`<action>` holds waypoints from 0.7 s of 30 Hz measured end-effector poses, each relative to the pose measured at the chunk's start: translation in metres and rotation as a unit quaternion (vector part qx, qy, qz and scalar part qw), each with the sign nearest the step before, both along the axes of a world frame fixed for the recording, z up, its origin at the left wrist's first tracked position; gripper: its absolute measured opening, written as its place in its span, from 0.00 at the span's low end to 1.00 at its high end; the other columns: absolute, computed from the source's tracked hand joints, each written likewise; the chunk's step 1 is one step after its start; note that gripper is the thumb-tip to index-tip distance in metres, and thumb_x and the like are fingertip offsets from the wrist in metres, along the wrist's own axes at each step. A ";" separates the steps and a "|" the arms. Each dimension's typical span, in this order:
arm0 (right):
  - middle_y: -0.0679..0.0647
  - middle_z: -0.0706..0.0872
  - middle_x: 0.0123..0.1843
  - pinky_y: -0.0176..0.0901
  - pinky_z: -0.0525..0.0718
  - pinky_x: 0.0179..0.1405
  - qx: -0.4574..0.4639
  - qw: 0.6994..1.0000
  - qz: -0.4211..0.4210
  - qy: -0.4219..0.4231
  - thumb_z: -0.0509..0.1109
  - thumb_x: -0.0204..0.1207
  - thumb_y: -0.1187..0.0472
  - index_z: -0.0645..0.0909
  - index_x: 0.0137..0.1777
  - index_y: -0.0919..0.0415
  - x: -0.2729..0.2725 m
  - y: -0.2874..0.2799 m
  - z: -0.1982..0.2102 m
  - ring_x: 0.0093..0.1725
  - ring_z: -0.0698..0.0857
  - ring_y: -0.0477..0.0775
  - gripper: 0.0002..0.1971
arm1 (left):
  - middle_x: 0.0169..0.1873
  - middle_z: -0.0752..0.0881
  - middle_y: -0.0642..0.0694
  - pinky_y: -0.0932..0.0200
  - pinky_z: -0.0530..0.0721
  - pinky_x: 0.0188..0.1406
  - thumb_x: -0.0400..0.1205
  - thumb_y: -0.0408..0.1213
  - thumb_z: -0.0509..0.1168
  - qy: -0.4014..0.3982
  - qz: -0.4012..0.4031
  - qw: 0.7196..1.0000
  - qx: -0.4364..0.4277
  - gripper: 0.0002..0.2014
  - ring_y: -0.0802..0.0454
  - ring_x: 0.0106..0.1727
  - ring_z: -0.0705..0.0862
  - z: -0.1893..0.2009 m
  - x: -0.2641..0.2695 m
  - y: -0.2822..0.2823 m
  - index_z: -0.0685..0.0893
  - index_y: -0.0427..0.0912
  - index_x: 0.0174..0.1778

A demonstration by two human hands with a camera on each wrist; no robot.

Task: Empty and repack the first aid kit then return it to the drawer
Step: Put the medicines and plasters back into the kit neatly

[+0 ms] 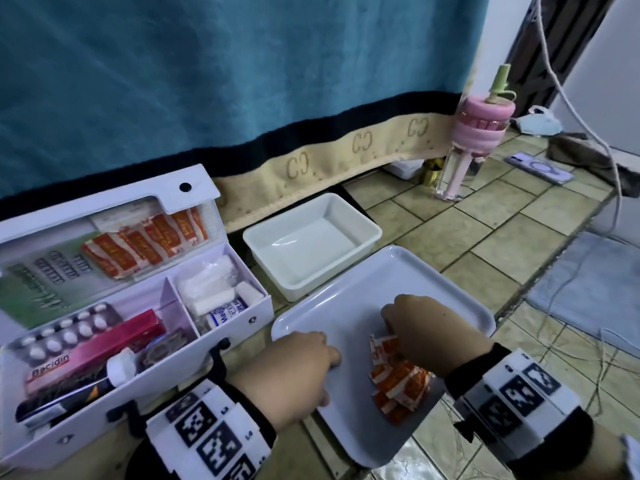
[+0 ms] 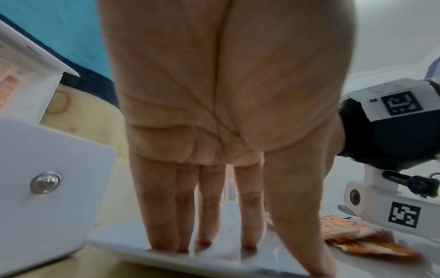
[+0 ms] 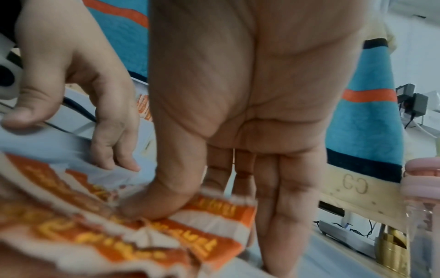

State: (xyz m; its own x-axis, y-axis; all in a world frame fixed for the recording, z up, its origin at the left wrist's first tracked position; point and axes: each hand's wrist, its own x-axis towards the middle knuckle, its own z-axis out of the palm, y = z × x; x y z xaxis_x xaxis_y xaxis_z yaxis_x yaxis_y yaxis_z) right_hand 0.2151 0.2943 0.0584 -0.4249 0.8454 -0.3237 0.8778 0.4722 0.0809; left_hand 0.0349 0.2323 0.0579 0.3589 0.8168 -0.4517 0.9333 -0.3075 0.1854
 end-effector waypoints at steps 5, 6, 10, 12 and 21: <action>0.53 0.79 0.46 0.42 0.76 0.45 0.002 1.000 -0.010 0.012 0.56 0.79 0.64 0.79 0.50 0.56 0.002 0.001 0.002 0.48 0.81 0.56 0.10 | 0.74 0.70 0.43 0.50 0.74 0.69 0.78 0.42 0.68 0.010 -0.007 1.000 -0.009 0.26 0.45 0.71 0.74 0.006 0.000 0.003 0.74 0.50 0.73; 0.52 0.81 0.48 0.42 0.78 0.47 -0.002 1.000 -0.011 0.010 0.56 0.78 0.65 0.81 0.52 0.56 0.003 0.002 0.002 0.49 0.82 0.55 0.12 | 0.75 0.69 0.44 0.50 0.74 0.70 0.78 0.42 0.68 0.014 -0.007 1.000 -0.010 0.26 0.44 0.72 0.74 0.007 0.000 0.003 0.73 0.50 0.74; 0.49 0.80 0.44 0.43 0.79 0.45 -0.018 0.998 -0.034 0.057 0.58 0.79 0.62 0.80 0.52 0.52 0.006 0.004 0.004 0.44 0.80 0.53 0.10 | 0.81 0.62 0.45 0.51 0.72 0.72 0.78 0.42 0.68 0.013 0.000 1.000 -0.011 0.27 0.44 0.76 0.70 0.007 0.000 0.002 0.72 0.52 0.75; 0.49 0.79 0.43 0.41 0.76 0.39 -0.008 0.996 -0.031 0.085 0.56 0.79 0.64 0.73 0.49 0.48 0.006 0.003 0.008 0.43 0.79 0.53 0.09 | 0.82 0.60 0.47 0.50 0.73 0.72 0.78 0.43 0.68 0.007 0.005 1.000 -0.004 0.27 0.45 0.77 0.69 0.006 -0.001 0.002 0.72 0.53 0.75; 0.47 0.75 0.39 0.39 0.71 0.35 -0.019 0.994 -0.047 0.097 0.55 0.84 0.58 0.65 0.45 0.51 0.011 0.010 0.008 0.41 0.76 0.52 0.05 | 0.76 0.70 0.46 0.50 0.77 0.62 0.78 0.41 0.69 0.025 0.003 0.999 0.028 0.25 0.44 0.72 0.74 0.005 0.001 0.000 0.74 0.54 0.71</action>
